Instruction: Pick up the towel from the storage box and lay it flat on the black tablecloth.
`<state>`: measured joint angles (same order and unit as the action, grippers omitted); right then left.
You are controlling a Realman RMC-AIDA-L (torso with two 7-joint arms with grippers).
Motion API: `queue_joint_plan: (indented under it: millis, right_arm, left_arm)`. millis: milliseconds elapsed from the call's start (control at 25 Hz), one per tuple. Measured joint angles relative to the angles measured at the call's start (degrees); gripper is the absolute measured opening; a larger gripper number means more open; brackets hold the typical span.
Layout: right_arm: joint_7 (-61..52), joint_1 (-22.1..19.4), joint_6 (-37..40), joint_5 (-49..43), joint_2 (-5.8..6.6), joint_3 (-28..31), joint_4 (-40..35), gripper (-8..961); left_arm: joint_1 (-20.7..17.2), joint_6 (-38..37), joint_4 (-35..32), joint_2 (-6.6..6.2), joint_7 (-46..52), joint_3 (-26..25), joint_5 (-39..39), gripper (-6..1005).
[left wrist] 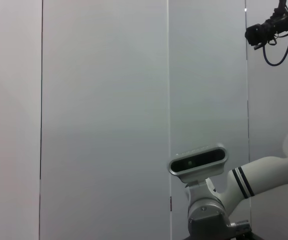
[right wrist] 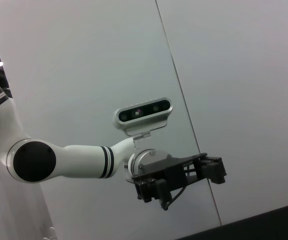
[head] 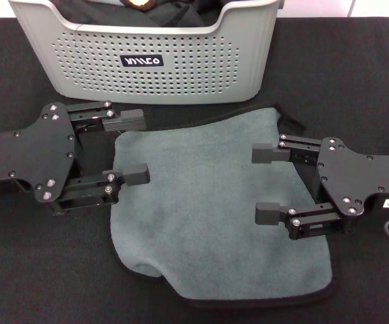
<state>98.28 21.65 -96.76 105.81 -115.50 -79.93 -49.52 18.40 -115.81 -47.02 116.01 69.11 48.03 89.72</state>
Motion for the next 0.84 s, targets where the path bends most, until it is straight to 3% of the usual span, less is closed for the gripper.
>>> queue_joint_plan:
  millis: [840]
  right_arm:
    - [0.5, -0.3, -0.2, 0.3, -0.13, -0.3, 0.7, 879]
  left_arm:
    - [-0.3, -0.1, 1.2, 0.34, 0.4, 0.0, 0.7, 613]
